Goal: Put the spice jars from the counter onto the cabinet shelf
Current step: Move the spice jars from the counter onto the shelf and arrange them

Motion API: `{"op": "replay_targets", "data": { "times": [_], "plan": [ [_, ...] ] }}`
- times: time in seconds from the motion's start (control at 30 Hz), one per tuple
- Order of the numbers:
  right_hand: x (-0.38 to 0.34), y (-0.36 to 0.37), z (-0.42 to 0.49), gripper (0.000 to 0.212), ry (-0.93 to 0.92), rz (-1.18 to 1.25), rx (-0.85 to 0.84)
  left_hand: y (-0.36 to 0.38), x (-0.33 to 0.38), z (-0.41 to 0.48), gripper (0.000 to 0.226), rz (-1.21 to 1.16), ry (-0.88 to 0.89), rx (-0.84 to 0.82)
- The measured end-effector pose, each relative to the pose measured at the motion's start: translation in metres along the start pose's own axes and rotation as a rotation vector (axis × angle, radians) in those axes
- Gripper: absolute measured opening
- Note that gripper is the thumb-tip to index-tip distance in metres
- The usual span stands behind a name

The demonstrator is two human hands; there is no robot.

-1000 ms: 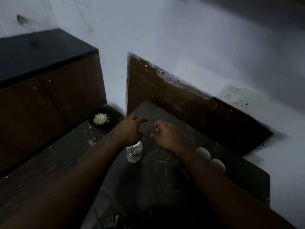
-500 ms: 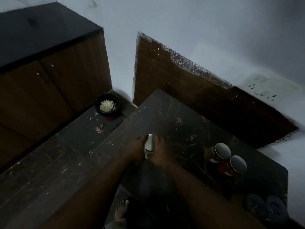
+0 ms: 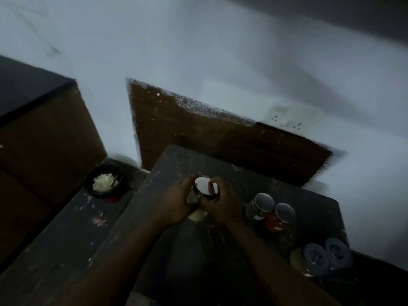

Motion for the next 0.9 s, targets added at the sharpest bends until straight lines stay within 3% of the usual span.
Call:
{"op": "replay_targets", "data": {
  "times": [0.17, 0.37, 0.7, 0.9],
  "plan": [
    [-0.053, -0.114, 0.026, 0.061, -0.195, 0.106, 0.295, -0.050, 0.093, 0.050, 0.067, -0.080, 0.281, 0.165],
    [-0.139, -0.239, 0.039, 0.050, -0.406, 0.133, 0.529, -0.126, 0.208, 0.080, 0.063, -0.226, 0.538, 0.362],
    [-0.293, -0.436, 0.026, 0.039, -0.708, 0.060, 0.714, -0.249, 0.402, 0.086, 0.056, -0.287, 0.807, 0.682],
    [-0.308, -0.523, 0.048, 0.039, -0.588, -0.032, 0.706, -0.263, 0.483, 0.127, 0.055, -0.260, 0.797, 0.649]
  ]
}}
Point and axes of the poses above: each hand's wrist, its own z-axis towards the middle knuckle, its own y-axis out of the palm, x = y × z, the point moved 6 cm from there along z, towards the middle knuckle, and after that the axes turned 7 degrees about z, right-handed, at the moved point
